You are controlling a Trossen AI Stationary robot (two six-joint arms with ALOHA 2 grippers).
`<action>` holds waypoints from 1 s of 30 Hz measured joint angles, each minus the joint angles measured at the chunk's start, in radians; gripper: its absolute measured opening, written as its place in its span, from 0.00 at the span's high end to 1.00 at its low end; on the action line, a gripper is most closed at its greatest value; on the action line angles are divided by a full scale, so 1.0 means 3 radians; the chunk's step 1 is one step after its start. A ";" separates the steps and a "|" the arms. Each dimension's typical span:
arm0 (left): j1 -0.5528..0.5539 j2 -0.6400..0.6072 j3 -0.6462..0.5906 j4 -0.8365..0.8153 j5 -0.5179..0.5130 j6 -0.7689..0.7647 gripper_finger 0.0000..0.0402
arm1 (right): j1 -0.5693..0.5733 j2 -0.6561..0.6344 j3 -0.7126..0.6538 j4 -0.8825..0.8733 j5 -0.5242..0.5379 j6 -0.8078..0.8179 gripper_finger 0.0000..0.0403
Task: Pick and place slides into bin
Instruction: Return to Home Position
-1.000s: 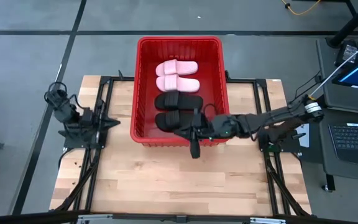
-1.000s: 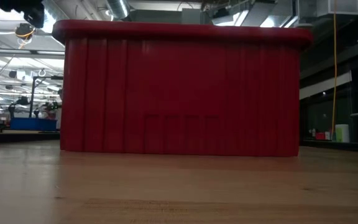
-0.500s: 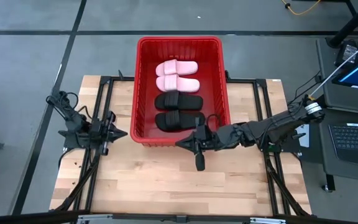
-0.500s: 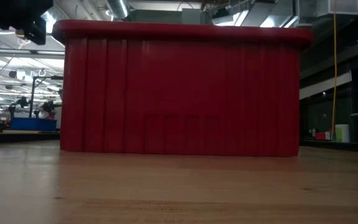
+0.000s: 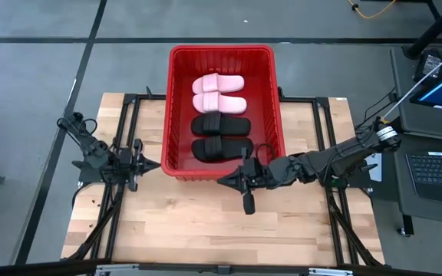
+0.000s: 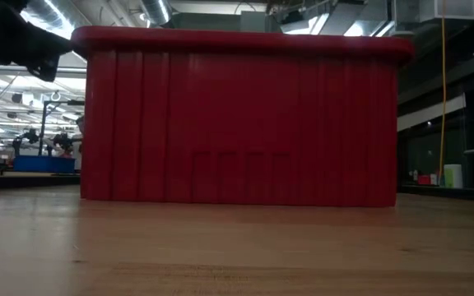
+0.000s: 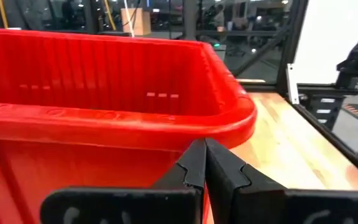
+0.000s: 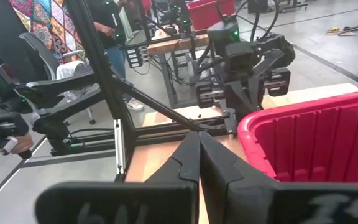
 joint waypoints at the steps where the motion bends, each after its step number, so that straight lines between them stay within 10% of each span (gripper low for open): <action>1: 0.0000 0.0000 0.0000 -0.0013 -0.0025 -0.0007 1.00 | 0.0002 0.0000 0.0000 0.0000 0.0000 0.0001 0.98; 19: 0.0003 0.0000 -0.0001 -0.0524 0.0615 -0.0574 1.00 | 0.0004 0.0003 0.0001 0.0022 0.0000 0.0034 0.98; 30: 0.0003 0.0001 -0.0361 0.0899 0.1435 0.0117 1.00 | 0.0003 0.0003 0.0004 0.0086 0.0150 0.0102 0.98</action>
